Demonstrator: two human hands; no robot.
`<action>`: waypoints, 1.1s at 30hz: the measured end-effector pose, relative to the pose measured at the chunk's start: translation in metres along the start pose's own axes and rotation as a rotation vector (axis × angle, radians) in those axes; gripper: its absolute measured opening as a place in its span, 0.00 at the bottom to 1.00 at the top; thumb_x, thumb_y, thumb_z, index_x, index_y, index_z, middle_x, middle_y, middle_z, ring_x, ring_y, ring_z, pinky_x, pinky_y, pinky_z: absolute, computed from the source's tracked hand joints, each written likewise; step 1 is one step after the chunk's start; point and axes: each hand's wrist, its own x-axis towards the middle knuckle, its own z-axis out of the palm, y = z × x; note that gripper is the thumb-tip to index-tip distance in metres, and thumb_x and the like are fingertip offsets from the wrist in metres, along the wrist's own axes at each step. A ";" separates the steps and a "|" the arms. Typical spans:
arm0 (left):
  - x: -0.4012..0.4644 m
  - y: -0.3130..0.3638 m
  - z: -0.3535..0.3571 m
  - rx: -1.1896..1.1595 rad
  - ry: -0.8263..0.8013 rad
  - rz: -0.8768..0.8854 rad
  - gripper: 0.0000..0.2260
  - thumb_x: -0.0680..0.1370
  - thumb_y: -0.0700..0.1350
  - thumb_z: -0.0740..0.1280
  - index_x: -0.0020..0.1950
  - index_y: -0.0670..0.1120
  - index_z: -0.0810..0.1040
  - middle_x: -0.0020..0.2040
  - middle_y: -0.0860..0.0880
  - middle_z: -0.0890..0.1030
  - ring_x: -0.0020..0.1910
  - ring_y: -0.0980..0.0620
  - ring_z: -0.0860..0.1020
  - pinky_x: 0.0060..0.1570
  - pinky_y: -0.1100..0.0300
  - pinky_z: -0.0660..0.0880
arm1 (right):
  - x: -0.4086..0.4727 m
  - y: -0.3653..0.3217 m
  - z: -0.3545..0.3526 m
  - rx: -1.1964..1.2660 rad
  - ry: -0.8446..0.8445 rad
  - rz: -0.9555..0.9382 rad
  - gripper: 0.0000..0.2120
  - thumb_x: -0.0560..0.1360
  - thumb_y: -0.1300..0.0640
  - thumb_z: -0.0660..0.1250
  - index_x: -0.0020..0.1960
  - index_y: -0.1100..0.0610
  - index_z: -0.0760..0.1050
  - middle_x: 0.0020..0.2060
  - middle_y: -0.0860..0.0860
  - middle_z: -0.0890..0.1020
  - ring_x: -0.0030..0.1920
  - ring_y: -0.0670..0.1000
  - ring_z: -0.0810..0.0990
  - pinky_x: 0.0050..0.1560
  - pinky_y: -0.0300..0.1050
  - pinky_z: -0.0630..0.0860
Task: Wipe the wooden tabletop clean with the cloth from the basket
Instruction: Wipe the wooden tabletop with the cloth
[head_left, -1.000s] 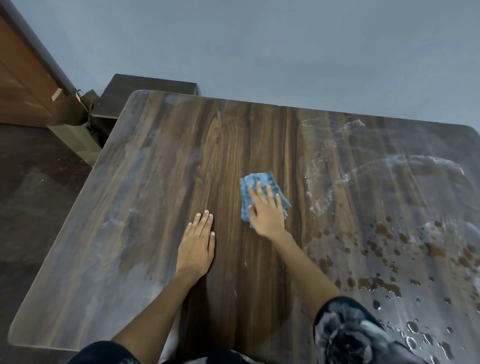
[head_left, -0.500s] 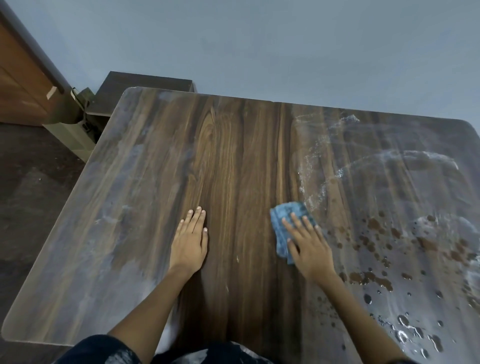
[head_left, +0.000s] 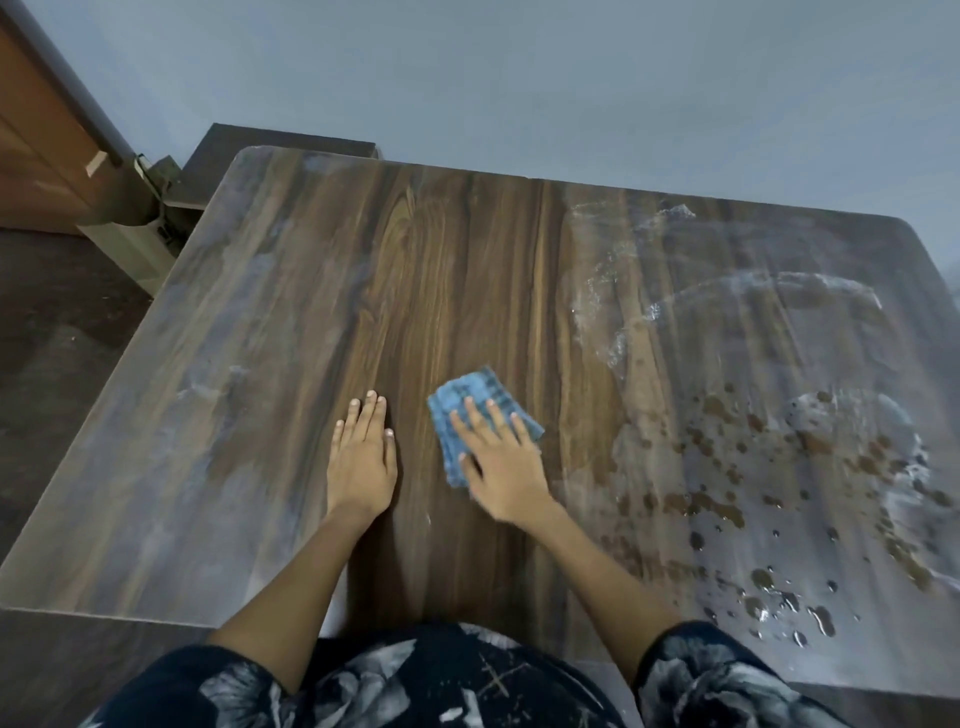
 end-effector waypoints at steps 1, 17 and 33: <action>-0.003 0.001 0.000 0.000 -0.003 -0.006 0.21 0.81 0.43 0.54 0.74 0.42 0.59 0.75 0.47 0.59 0.74 0.49 0.54 0.72 0.53 0.50 | -0.018 -0.003 0.007 -0.002 0.010 -0.054 0.28 0.77 0.46 0.42 0.76 0.50 0.53 0.76 0.48 0.55 0.76 0.50 0.49 0.74 0.52 0.44; -0.066 -0.014 -0.005 -0.014 -0.069 0.063 0.21 0.81 0.44 0.52 0.74 0.41 0.57 0.75 0.47 0.57 0.75 0.48 0.51 0.73 0.52 0.50 | -0.037 0.027 -0.001 0.069 0.080 0.498 0.25 0.82 0.54 0.47 0.77 0.50 0.45 0.77 0.48 0.45 0.76 0.53 0.43 0.73 0.53 0.41; -0.134 -0.026 -0.007 -0.007 -0.029 0.075 0.21 0.82 0.45 0.51 0.74 0.41 0.58 0.75 0.46 0.58 0.75 0.48 0.52 0.73 0.53 0.49 | -0.197 -0.019 0.055 0.098 0.024 0.078 0.27 0.78 0.46 0.40 0.76 0.46 0.51 0.75 0.44 0.51 0.76 0.48 0.45 0.73 0.47 0.40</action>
